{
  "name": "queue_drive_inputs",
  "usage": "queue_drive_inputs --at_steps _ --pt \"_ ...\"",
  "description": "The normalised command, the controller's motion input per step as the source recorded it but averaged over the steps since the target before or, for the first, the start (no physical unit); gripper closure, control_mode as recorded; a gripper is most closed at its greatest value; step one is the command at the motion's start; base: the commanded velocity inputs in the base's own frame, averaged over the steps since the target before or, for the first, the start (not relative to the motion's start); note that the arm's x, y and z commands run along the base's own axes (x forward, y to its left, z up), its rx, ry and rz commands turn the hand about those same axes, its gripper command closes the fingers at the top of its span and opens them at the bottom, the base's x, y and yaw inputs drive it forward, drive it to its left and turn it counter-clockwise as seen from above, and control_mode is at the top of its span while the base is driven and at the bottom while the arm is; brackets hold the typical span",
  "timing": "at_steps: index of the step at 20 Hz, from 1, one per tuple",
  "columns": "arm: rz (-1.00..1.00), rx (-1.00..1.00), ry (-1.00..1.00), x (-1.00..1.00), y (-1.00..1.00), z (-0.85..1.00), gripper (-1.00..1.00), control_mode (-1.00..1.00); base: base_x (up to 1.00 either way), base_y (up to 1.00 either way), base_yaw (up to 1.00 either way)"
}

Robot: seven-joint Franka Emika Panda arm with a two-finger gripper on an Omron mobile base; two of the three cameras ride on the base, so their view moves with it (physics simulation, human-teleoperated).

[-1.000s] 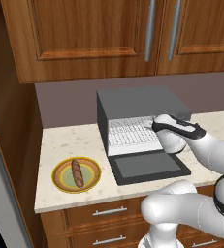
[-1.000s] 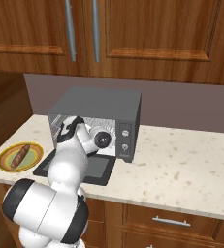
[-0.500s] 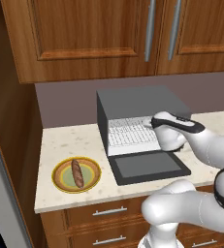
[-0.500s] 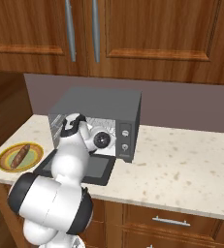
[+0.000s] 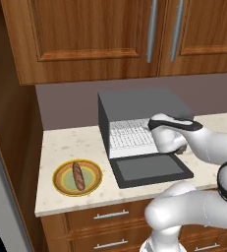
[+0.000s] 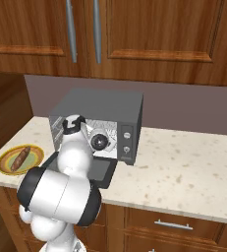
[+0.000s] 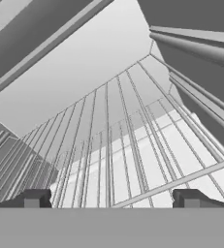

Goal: Pull the toaster oven rack outwards. Pick up the baguette from the plate and place it on the toaster oven rack. Close the toaster oven door fully and set the temperature to the lowest setting.

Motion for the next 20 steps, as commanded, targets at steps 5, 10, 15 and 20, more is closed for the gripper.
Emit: queue_drive_inputs --at_steps 5,10,15,20 --pt "0.00 0.00 0.00 0.00 0.00 -0.21 -1.00 -1.00 0.00 0.00 0.00" --pt "0.00 0.00 0.00 0.03 0.00 -0.01 -1.00 -1.00 0.00 0.00 0.00" --pt "0.00 0.00 0.00 0.05 0.00 0.00 1.00 -1.00 0.00 0.00 0.00" --pt "0.00 0.00 0.00 0.00 0.00 0.00 1.00 -1.00 0.00 0.00 0.00"
